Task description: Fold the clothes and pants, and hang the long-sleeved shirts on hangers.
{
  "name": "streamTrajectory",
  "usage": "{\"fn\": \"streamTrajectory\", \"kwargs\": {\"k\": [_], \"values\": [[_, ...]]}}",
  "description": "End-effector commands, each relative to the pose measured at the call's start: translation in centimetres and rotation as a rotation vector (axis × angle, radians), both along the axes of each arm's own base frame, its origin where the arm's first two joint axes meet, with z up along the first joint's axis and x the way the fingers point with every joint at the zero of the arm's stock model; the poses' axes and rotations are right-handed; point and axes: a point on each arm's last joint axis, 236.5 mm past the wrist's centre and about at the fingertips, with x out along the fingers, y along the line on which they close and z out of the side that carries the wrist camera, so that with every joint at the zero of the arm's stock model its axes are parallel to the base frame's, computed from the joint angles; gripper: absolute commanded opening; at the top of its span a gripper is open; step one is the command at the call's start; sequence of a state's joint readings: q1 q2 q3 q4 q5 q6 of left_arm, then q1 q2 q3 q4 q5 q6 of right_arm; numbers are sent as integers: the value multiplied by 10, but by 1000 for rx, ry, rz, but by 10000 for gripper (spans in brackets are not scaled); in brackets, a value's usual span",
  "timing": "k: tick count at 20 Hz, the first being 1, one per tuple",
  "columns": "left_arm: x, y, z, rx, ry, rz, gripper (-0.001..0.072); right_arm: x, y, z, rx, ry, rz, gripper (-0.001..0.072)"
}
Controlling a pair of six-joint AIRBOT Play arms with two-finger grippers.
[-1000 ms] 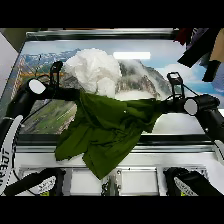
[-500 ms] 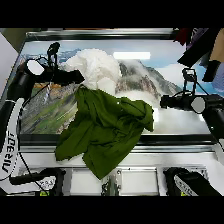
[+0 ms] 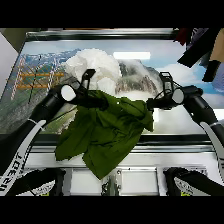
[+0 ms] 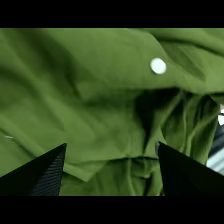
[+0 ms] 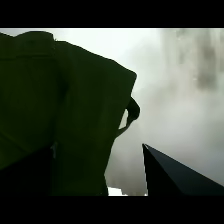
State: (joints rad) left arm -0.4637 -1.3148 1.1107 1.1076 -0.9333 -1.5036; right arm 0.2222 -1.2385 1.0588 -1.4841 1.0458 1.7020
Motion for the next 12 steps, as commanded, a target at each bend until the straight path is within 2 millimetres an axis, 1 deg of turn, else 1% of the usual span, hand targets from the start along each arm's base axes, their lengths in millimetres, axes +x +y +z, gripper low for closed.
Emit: {"fn": "streamTrajectory", "kwargs": {"k": [1,3,5,6,7,8,9,10,12], "values": [[-40,-35,-21,15,31,-96,591,16,10,-20,-54,96,42,587],[-51,-45,-27,18,62,-101,591,21,6,-33,-107,156,59,586],[-58,-52,-37,28,88,-110,591,25,8,-43,-122,192,65,580],[-62,-54,-42,35,101,-117,591,27,7,-47,-132,196,69,447],[-66,-57,-48,41,119,-117,591,26,7,-50,-137,204,71,350],[-70,-60,-54,48,136,-118,591,26,6,-52,-143,210,72,323],[-73,-64,-60,54,153,-112,591,24,2,-51,-161,214,75,82],[-76,-67,-67,59,168,-106,591,24,-3,-49,-182,211,76,15],[-80,-79,-73,62,183,-107,591,22,-6,-38,-185,199,74,14]]}}
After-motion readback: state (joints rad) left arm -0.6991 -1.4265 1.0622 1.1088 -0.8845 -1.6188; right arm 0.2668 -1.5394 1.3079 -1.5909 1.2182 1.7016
